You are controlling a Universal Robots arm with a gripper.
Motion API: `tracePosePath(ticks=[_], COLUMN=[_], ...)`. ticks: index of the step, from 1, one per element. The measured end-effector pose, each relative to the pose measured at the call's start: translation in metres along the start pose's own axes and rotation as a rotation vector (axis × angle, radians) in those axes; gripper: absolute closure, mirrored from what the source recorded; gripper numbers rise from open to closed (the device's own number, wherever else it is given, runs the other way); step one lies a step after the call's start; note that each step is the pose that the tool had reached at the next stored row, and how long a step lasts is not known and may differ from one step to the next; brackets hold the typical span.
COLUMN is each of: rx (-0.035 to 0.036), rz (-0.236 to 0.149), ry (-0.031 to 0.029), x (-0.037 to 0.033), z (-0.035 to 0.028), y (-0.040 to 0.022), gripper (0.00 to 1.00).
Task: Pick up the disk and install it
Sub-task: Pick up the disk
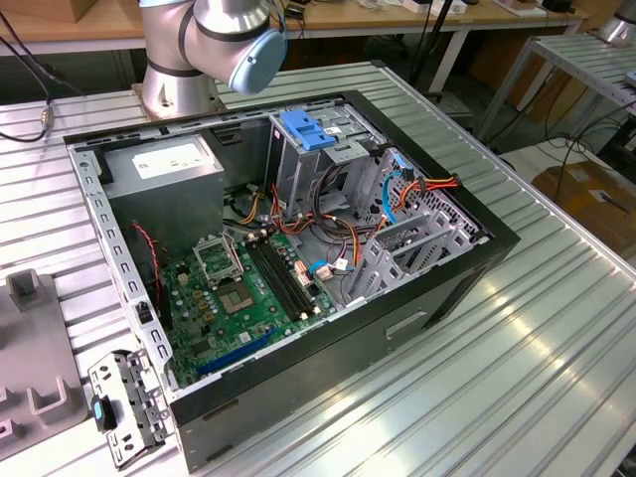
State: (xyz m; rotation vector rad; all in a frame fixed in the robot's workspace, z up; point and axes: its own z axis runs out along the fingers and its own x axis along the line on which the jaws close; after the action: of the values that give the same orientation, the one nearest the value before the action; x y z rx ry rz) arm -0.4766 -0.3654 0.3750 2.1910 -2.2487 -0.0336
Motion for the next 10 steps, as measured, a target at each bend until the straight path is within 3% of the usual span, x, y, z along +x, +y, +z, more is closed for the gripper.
tracePosePath(ticks=[10], rx=[0.0001], rz=[0.0], ry=[0.0], x=[0.0], z=[-0.0039], y=[0.0001], gripper=[0.63])
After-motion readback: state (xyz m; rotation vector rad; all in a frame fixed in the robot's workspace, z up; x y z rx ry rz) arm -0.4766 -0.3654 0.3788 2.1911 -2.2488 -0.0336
